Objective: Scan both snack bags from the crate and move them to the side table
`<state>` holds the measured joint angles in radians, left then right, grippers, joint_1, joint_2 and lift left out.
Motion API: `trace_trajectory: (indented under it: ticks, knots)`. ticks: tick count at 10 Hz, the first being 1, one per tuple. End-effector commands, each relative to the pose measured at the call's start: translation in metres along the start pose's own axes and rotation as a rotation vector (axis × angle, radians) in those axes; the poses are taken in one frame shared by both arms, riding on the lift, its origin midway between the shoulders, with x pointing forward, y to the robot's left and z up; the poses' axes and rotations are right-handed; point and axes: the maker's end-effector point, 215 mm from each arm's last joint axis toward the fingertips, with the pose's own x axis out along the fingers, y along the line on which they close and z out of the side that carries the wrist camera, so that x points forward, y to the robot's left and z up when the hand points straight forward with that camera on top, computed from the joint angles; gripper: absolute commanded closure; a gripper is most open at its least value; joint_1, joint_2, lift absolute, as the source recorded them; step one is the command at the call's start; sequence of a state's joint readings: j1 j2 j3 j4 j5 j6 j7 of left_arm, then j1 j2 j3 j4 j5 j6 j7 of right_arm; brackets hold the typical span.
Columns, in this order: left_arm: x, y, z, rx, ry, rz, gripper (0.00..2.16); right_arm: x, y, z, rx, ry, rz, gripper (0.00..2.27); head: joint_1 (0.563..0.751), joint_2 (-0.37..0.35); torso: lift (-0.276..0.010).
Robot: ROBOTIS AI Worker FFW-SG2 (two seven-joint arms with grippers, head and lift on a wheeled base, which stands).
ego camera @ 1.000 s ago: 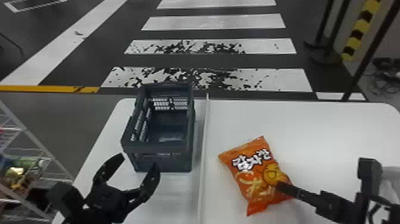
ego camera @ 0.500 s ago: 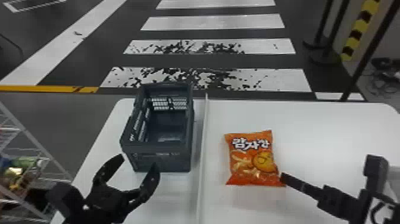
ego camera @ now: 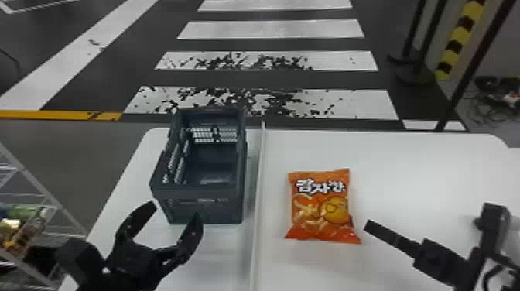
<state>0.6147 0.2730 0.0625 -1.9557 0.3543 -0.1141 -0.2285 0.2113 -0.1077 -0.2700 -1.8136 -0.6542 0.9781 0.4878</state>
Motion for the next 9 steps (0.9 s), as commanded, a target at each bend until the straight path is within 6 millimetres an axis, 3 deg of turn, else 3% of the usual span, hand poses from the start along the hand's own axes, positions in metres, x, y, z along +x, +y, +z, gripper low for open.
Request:
trace_trajectory:
  ticks: [1,2,3,7,9]
  knots:
    - [0.0,-0.001,-0.001,-0.002,0.002,-0.001,0.03,-0.004,0.004,-0.002,0.018,-0.007,0.018,1.46,0.695,0.095,-0.099]
    - [0.0,-0.001,-0.002,-0.002,0.004,-0.001,0.03,-0.007,0.009,-0.004,0.021,-0.009,0.032,0.25,0.695,0.096,-0.099]
    - [0.001,0.0,-0.002,-0.002,0.004,0.0,0.03,-0.007,0.012,-0.004,0.015,-0.009,0.036,0.0,0.695,0.099,-0.099]
    - [0.0,-0.001,-0.005,-0.003,0.008,-0.002,0.03,-0.002,0.02,-0.027,0.055,0.068,0.061,0.04,0.695,0.118,-0.099]
    - [0.001,-0.002,-0.004,-0.004,0.006,-0.006,0.03,0.012,0.02,-0.038,0.068,0.103,0.069,0.05,0.695,0.131,-0.099]
